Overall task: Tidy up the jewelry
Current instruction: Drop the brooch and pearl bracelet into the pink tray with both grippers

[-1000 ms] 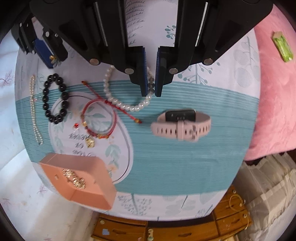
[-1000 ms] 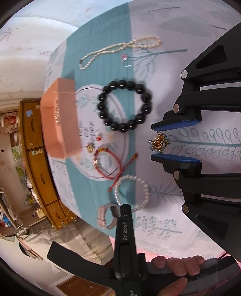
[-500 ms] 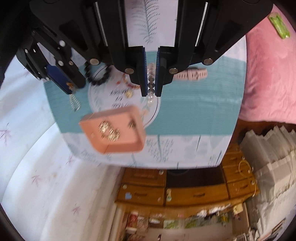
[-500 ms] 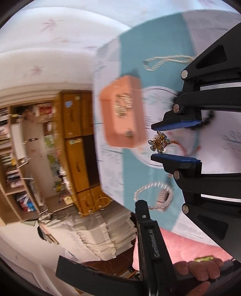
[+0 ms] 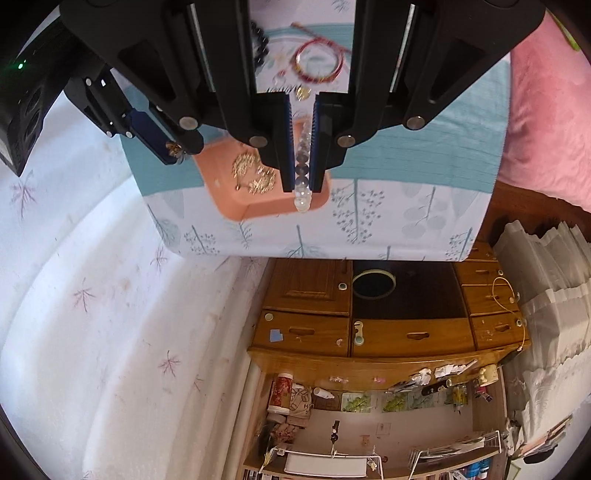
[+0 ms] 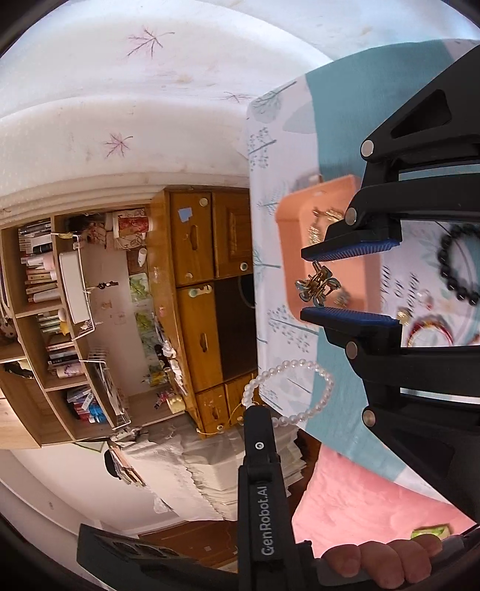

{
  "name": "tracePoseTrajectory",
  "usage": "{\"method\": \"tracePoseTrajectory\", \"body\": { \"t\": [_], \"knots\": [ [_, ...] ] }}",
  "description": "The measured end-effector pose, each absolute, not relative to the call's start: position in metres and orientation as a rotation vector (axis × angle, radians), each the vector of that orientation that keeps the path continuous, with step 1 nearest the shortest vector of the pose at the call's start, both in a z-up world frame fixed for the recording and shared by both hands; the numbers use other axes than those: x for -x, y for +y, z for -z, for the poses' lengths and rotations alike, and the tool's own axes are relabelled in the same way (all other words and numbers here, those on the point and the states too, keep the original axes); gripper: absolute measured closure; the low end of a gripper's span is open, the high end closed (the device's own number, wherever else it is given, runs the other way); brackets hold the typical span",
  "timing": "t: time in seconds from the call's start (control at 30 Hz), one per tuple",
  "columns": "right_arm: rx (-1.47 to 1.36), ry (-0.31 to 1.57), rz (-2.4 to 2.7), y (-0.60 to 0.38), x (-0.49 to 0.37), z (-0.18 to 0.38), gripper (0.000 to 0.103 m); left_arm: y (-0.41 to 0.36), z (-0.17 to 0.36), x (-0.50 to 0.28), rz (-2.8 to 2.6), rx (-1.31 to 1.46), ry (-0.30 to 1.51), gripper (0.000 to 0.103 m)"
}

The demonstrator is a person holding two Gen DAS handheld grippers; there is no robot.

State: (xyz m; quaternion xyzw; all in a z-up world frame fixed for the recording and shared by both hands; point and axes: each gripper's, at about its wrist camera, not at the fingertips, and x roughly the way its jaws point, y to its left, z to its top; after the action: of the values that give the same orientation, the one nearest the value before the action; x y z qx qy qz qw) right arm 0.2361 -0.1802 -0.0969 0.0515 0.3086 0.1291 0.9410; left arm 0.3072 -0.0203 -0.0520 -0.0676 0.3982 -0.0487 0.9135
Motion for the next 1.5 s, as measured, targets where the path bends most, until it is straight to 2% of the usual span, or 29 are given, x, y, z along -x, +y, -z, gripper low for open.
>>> {"method": "tracePoseTrajectory", "body": {
  "t": [0.4, 0.47, 0.5, 0.53, 0.6, 0.63, 0.67, 0.73, 0.83, 1.1, 1.27, 1.5],
  "knots": [
    [-0.124, 0.727, -0.302, -0.231, -0.326, 0.140, 0.078, -0.054, 0.098, -0.370, 0.065, 0.174, 0.925, 0.098],
    [-0.142, 0.755, -0.316, -0.238, -0.337, 0.150, 0.074, -0.059, 0.106, -0.376, 0.045, 0.174, 0.954, 0.097],
    [-0.149, 0.766, -0.319, -0.240, -0.338, 0.155, 0.059, -0.060, 0.108, -0.378, 0.032, 0.165, 0.965, 0.097],
    [-0.154, 0.776, -0.309, -0.245, -0.343, 0.159, 0.036, -0.061, 0.110, -0.380, 0.016, 0.155, 0.973, 0.096],
    [-0.151, 0.760, -0.294, -0.251, -0.343, 0.163, 0.025, -0.059, 0.113, -0.381, 0.006, 0.158, 0.979, 0.092],
    [-0.143, 0.747, -0.299, -0.253, -0.344, 0.164, 0.025, -0.058, 0.115, -0.383, 0.004, 0.164, 0.985, 0.084],
    [-0.135, 0.744, -0.301, -0.254, -0.343, 0.165, 0.025, -0.055, 0.117, -0.383, 0.000, 0.169, 0.992, 0.068],
    [-0.115, 0.747, -0.300, -0.255, -0.343, 0.168, 0.024, -0.050, 0.121, -0.381, -0.018, 0.174, 1.000, 0.047],
    [-0.100, 0.782, -0.297, -0.255, -0.338, 0.178, 0.017, -0.040, 0.127, -0.373, -0.040, 0.161, 1.008, 0.047],
    [-0.209, 0.935, -0.257, -0.271, -0.295, 0.231, 0.014, 0.004, 0.156, -0.330, -0.081, 0.126, 1.062, 0.046],
    [-0.262, 0.984, -0.192, -0.268, -0.253, 0.260, 0.014, 0.034, 0.167, -0.287, -0.075, 0.068, 1.083, 0.037],
    [-0.251, 1.012, -0.116, -0.243, -0.196, 0.271, 0.015, 0.051, 0.178, -0.231, 0.023, -0.074, 1.121, 0.030]
  ]
}}
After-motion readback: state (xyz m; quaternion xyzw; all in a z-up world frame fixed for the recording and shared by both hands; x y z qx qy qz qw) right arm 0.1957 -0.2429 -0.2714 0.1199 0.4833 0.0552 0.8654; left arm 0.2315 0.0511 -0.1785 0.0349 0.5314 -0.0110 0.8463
